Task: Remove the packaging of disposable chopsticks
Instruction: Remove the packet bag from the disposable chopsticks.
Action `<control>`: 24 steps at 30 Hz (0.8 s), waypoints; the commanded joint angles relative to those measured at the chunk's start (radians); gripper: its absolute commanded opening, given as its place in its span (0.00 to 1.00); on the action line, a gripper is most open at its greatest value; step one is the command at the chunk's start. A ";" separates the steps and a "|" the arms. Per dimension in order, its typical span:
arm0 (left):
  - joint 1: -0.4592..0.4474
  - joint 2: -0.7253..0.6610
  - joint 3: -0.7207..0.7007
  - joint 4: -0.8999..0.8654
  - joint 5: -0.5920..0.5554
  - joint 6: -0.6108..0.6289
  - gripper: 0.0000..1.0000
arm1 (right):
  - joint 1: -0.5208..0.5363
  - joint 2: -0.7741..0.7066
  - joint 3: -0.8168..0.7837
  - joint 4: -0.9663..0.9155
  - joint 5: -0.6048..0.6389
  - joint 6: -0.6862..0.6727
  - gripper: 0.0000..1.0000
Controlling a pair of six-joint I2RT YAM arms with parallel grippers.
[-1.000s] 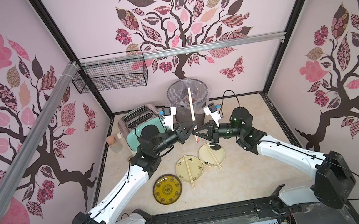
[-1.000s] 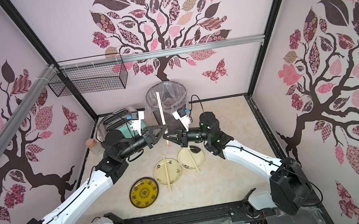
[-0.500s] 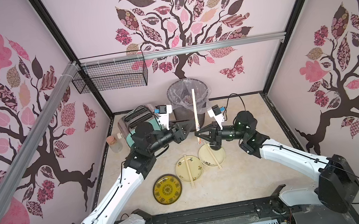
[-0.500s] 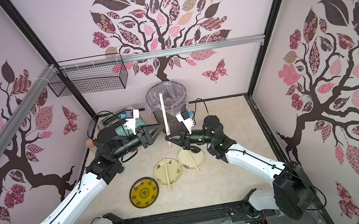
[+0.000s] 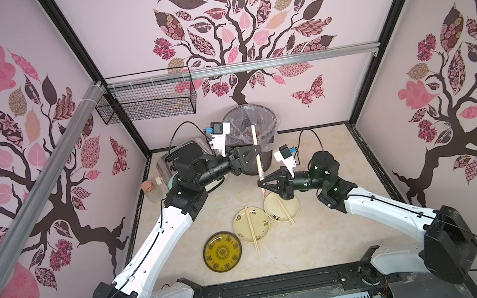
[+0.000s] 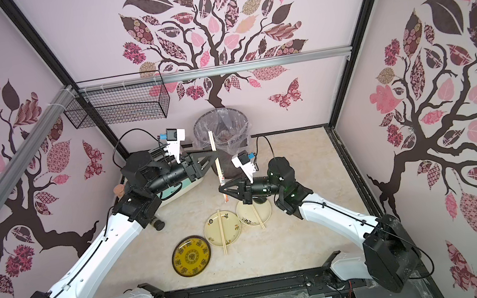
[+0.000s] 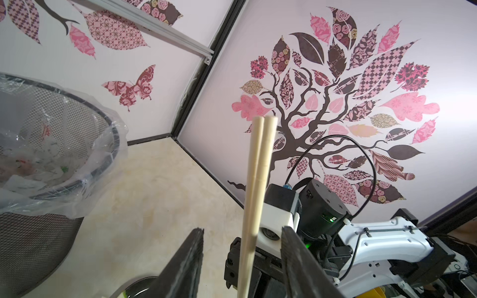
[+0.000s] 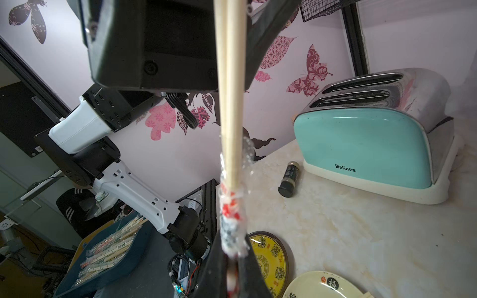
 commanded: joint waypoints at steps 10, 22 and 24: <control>0.004 0.055 0.056 -0.006 0.043 0.016 0.33 | 0.016 0.000 0.012 0.010 -0.007 -0.016 0.00; 0.007 0.054 0.069 -0.013 0.033 0.024 0.00 | 0.016 0.001 -0.006 0.001 0.048 -0.010 0.00; 0.010 0.043 0.065 -0.009 0.012 0.027 0.00 | 0.017 0.000 -0.012 -0.006 0.065 -0.013 0.12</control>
